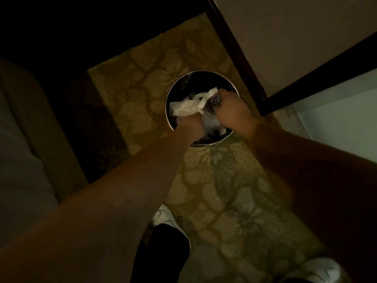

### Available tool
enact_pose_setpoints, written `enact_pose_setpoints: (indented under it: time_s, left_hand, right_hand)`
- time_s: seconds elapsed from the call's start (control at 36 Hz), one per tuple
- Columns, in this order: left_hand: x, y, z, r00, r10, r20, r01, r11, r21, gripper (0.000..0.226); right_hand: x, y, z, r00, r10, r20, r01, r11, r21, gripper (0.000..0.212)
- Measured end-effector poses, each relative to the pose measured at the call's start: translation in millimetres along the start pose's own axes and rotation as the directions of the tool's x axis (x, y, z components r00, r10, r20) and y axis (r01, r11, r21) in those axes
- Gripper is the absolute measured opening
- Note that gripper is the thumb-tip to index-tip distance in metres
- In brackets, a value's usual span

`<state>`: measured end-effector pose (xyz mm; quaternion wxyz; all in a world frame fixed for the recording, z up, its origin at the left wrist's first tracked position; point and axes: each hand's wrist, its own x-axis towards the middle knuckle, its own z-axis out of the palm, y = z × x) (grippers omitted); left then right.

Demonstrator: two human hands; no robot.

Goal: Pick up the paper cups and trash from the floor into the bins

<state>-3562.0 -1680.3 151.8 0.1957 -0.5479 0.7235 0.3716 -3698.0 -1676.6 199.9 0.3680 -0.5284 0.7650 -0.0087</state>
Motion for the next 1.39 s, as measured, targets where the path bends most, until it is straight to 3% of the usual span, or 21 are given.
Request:
enact_pose_setpoints:
  time_s: [0.08,0.17,0.25,0.33,0.42,0.5,0.61,0.69,0.75,0.86,1.0,1.08,1.14,1.19,1.22,1.28,1.33,1.39]
  left_hand:
    - [12,-3,1,0.994,-0.069,0.087,0.064,0.996,0.061,0.039]
    - [16,-8,-9,0.993,-0.039,0.113,0.045,0.998,-0.049,0.041]
    - [8,-1,-35,0.998,-0.056,0.019,0.058,0.995,-0.085,0.044]
    - [-6,-13,-48,0.984,-0.054,-0.169,0.024,0.984,-0.174,0.030]
    - [-18,-25,-59,0.924,-0.084,-0.374,-0.040,0.950,-0.311,0.033]
    - [-9,-16,-75,0.889,-0.111,-0.444,-0.042,0.947,-0.319,0.033]
    - [10,-1,-88,0.808,-0.106,-0.579,0.111,0.994,-0.027,0.055]
    - [36,-2,-97,0.885,-0.251,-0.393,0.218,0.968,-0.127,0.067]
    - [51,-10,-101,0.907,-0.301,-0.296,0.240,0.945,-0.223,0.054]
    - [50,-21,-102,0.905,-0.250,-0.343,0.109,0.918,-0.383,0.023]
    - [45,-27,-102,0.884,-0.221,-0.412,0.019,0.898,-0.441,0.032]
    - [32,-22,-102,0.823,-0.141,-0.551,-0.049,0.947,-0.316,0.037]
    - [20,-21,-92,0.791,0.015,-0.612,-0.150,0.974,-0.170,0.028]
    - [9,-20,-77,0.900,0.132,-0.415,-0.179,0.981,-0.077,0.024]
    - [5,-19,-70,0.963,0.134,-0.232,-0.141,0.990,-0.015,0.024]
    - [0,-17,-56,0.998,0.045,0.043,-0.049,0.993,0.106,0.031]
    - [-3,-15,-51,0.999,-0.023,0.041,0.020,0.997,0.078,0.035]
    - [-8,-12,-52,0.998,-0.037,-0.057,0.037,0.999,-0.013,0.034]
  right_hand:
    - [-10,9,9,0.962,-0.259,-0.087,0.248,0.962,-0.117,0.037]
    - [-15,13,20,0.921,-0.364,0.137,0.384,0.909,-0.163,0.033]
    - [-12,18,28,0.919,-0.278,0.279,0.365,0.866,-0.341,0.030]
    - [-7,20,30,0.937,-0.185,0.295,0.320,0.793,-0.518,0.029]
    - [-3,14,25,0.950,-0.133,0.283,0.281,0.758,-0.588,0.033]
    - [-7,5,14,0.972,-0.171,0.159,0.231,0.802,-0.550,0.035]
    - [-20,3,2,0.953,-0.302,-0.022,0.268,0.877,-0.399,0.026]
    - [-30,11,-1,0.933,-0.360,-0.018,0.332,0.878,-0.343,0.023]
    - [-34,19,0,0.922,-0.388,-0.022,0.360,0.874,-0.327,0.021]
    - [-39,32,-2,0.935,-0.355,-0.023,0.334,0.897,-0.290,0.019]
    - [-41,33,-6,0.956,-0.293,-0.020,0.278,0.922,-0.269,0.019]
    - [-37,27,-9,0.969,-0.243,-0.037,0.229,0.947,-0.226,0.019]
    - [-35,23,-10,0.976,-0.214,-0.034,0.202,0.957,-0.208,0.018]
    - [-33,20,-10,0.983,-0.183,-0.009,0.177,0.960,-0.216,0.020]
    - [-33,18,-11,0.986,-0.165,0.011,0.163,0.960,-0.226,0.021]
    - [-34,16,-10,0.992,-0.122,0.039,0.128,0.962,-0.241,0.023]
    - [-38,14,-11,0.995,-0.095,0.044,0.103,0.966,-0.238,0.024]
    - [-44,12,-14,0.995,-0.083,0.058,0.094,0.971,-0.220,0.024]
